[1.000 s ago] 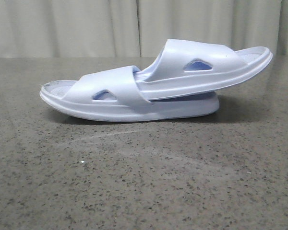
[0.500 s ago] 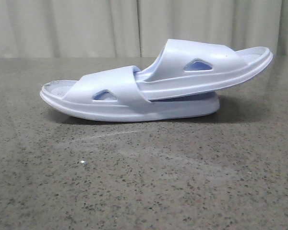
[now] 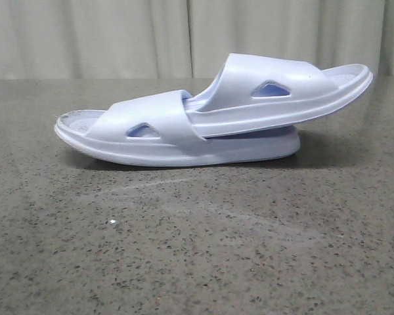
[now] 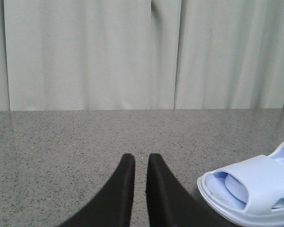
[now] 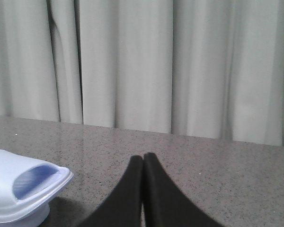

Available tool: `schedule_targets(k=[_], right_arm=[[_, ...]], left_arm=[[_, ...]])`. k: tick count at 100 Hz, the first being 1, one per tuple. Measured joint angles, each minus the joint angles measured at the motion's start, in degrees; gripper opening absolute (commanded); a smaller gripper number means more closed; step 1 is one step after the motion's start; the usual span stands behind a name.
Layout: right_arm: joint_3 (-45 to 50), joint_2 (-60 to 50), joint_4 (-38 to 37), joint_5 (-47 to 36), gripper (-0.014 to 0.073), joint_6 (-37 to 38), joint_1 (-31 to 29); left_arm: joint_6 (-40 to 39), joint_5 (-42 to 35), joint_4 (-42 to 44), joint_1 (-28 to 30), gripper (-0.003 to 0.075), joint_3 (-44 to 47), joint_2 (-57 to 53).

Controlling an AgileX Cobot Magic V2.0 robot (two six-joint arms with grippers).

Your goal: Insert blue slippers together front up

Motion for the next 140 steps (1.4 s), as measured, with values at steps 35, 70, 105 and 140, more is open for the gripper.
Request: schedule_targets(k=[35, 70, 105, 140], right_arm=[[0.0, 0.0, 0.0, 0.0, -0.0107, 0.0, 0.0], [0.0, 0.0, 0.0, 0.0, -0.0107, 0.0, 0.0], [0.0, 0.0, 0.0, 0.02, -0.0107, 0.0, 0.0], [0.0, 0.0, 0.0, 0.12, -0.0107, 0.0, 0.0]], left_arm=[[0.0, 0.0, 0.0, 0.0, 0.0016, 0.0, 0.0], [-0.36, 0.0, 4.64, -0.14, 0.0016, 2.52, -1.07], [-53.1, 3.8, 60.48, -0.14, 0.0016, 3.45, -6.31], [-77.98, -6.93, 84.43, -0.14, 0.0016, 10.68, -9.86]])
